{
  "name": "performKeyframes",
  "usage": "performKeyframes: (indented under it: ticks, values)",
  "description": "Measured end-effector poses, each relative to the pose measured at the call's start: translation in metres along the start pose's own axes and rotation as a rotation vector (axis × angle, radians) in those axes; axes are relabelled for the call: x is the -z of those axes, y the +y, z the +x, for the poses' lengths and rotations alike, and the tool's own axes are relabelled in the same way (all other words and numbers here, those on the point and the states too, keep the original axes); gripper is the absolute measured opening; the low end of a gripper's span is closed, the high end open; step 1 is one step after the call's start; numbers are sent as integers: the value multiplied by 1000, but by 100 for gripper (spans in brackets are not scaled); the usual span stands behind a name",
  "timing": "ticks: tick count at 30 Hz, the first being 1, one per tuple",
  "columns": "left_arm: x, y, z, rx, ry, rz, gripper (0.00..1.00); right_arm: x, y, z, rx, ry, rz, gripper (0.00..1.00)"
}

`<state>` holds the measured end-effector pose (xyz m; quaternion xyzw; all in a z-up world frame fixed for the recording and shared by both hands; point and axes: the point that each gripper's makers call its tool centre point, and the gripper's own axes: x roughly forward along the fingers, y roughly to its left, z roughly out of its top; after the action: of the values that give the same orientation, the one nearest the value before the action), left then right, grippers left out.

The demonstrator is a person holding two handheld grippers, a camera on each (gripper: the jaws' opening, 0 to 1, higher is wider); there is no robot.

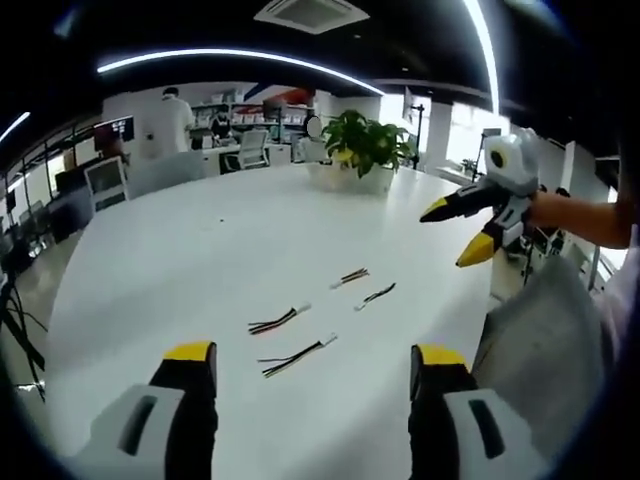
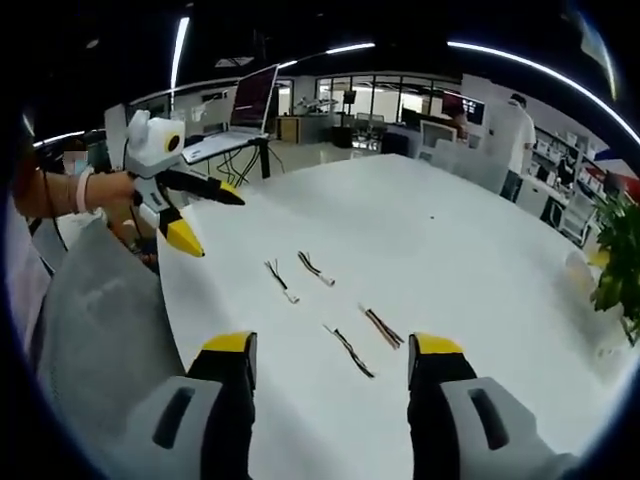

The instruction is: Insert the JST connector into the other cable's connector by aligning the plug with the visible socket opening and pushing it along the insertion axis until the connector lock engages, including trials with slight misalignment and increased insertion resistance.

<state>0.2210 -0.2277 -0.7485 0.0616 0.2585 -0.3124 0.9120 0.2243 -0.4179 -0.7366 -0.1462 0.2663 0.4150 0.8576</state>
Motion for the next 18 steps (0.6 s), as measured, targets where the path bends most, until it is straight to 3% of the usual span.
performKeyframes:
  ticks: [18]
  values:
    - [-6,14,12,-5,7,22,77,-1,-10,12,-22,-13,19,58]
